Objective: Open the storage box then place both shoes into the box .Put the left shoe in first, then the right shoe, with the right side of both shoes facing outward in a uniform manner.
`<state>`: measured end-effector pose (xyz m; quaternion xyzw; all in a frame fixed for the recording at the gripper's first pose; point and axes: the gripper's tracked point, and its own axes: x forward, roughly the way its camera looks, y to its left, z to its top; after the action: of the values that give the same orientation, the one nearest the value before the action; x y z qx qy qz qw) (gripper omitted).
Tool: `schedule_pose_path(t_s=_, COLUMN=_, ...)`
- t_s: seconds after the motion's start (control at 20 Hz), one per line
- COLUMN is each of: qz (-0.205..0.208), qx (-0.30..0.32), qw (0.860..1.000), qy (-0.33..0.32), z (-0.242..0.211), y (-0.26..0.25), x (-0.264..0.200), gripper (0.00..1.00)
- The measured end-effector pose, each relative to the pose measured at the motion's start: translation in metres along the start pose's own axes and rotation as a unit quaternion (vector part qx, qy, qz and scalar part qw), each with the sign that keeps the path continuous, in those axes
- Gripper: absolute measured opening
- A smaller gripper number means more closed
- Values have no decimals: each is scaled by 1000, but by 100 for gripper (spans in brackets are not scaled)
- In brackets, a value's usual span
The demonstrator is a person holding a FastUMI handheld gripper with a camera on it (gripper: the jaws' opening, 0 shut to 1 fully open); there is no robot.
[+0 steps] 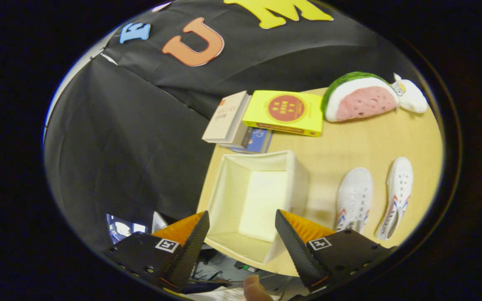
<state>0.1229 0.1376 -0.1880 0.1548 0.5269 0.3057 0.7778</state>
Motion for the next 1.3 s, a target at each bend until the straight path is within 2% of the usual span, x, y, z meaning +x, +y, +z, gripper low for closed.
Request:
schedule_pose_path(t_s=0.2, qz=-46, qx=15, qw=999, qy=14, z=-18, y=-76, x=-9, gripper=96)
schedule_pose_path(t_s=0.35, qz=-104, qx=-12, qw=994, qy=45, z=-39, y=-132, x=-7, gripper=96)
schedule_pose_path(t_s=0.5, qz=-153, qx=-42, qw=984, qy=81, z=-54, y=-168, x=9, gripper=96)
schedule_pose_path(t_s=0.7, qz=-203, qx=-42, qw=972, qy=109, z=-61, y=-212, x=34, gripper=95)
schedule_pose_path(t_s=0.9, qz=-279, qx=-63, qw=952, qy=113, z=-59, y=-254, x=43, gripper=87)
schedule_pose_path(t_s=1.0, qz=-263, qx=-71, qw=956, qy=108, z=-56, y=-248, x=53, gripper=83)
schedule_pose_path(t_s=1.1, qz=-260, qx=-61, qw=958, qy=106, z=-56, y=-252, x=61, gripper=59)
schedule_pose_path(t_s=1.2, qz=-216, qx=-34, qw=969, qy=119, z=-64, y=-241, x=74, gripper=36)
schedule_pose_path(t_s=1.3, qz=-200, qx=-16, qw=973, qy=117, z=-64, y=-241, x=75, gripper=13)
